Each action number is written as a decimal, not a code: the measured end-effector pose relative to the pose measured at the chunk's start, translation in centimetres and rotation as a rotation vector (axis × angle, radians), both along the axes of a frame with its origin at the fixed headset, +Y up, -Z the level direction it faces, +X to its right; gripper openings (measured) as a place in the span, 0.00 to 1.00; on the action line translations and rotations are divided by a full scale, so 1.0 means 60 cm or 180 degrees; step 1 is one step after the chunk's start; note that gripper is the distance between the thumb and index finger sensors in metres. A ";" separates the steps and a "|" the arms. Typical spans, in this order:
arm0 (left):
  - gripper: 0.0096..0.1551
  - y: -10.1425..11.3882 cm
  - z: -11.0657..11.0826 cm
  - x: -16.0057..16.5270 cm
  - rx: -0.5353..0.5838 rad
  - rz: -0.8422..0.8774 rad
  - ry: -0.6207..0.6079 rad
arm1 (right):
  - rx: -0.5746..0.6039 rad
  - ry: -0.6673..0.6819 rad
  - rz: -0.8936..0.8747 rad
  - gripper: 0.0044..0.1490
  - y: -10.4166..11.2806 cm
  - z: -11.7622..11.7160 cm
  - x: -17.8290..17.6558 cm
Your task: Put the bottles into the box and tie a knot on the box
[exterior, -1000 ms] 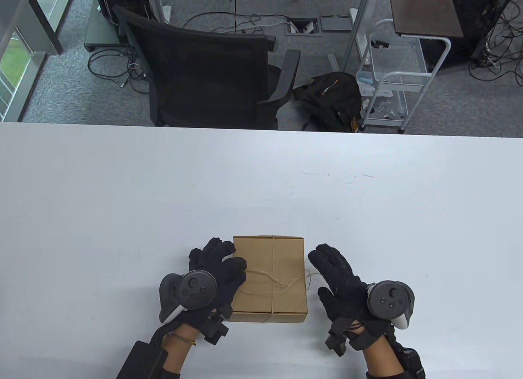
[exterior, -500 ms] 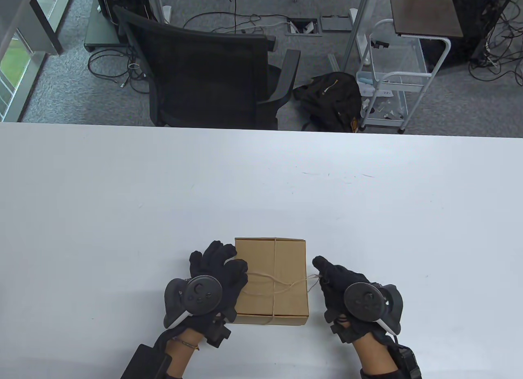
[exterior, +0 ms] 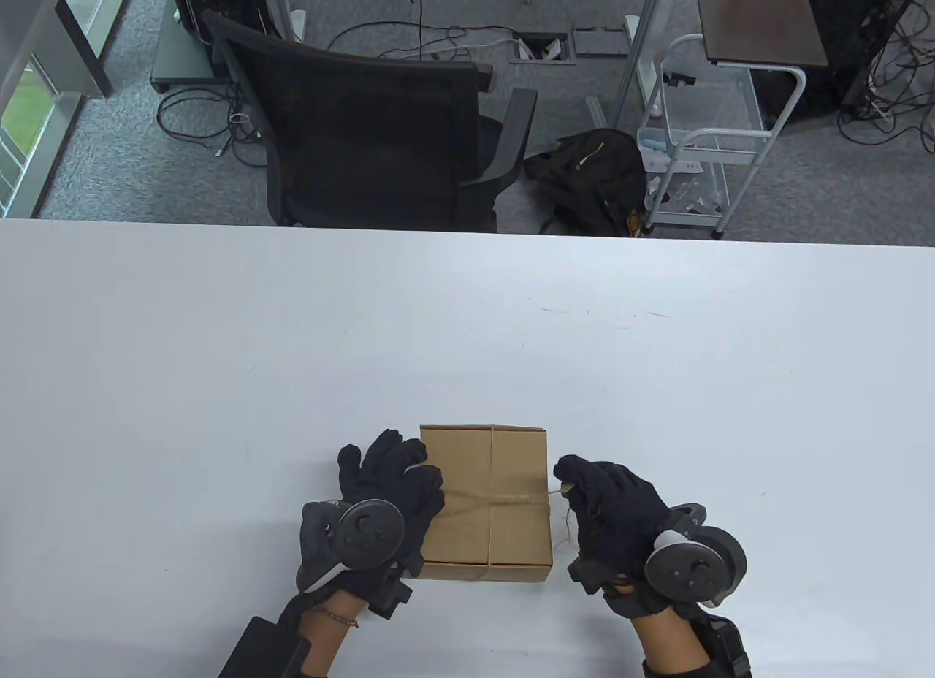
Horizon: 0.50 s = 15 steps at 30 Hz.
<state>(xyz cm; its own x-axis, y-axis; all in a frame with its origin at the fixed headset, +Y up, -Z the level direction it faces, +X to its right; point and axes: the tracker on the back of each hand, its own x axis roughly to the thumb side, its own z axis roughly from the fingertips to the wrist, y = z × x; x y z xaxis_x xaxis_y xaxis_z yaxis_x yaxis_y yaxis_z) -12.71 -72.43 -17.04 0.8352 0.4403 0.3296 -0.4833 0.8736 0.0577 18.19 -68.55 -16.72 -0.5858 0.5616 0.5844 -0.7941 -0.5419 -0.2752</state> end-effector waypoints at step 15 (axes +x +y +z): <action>0.26 0.011 0.006 -0.036 0.0186 -0.0618 -0.0282 | -0.1306 -0.0588 -0.0516 0.25 -0.096 -0.053 0.071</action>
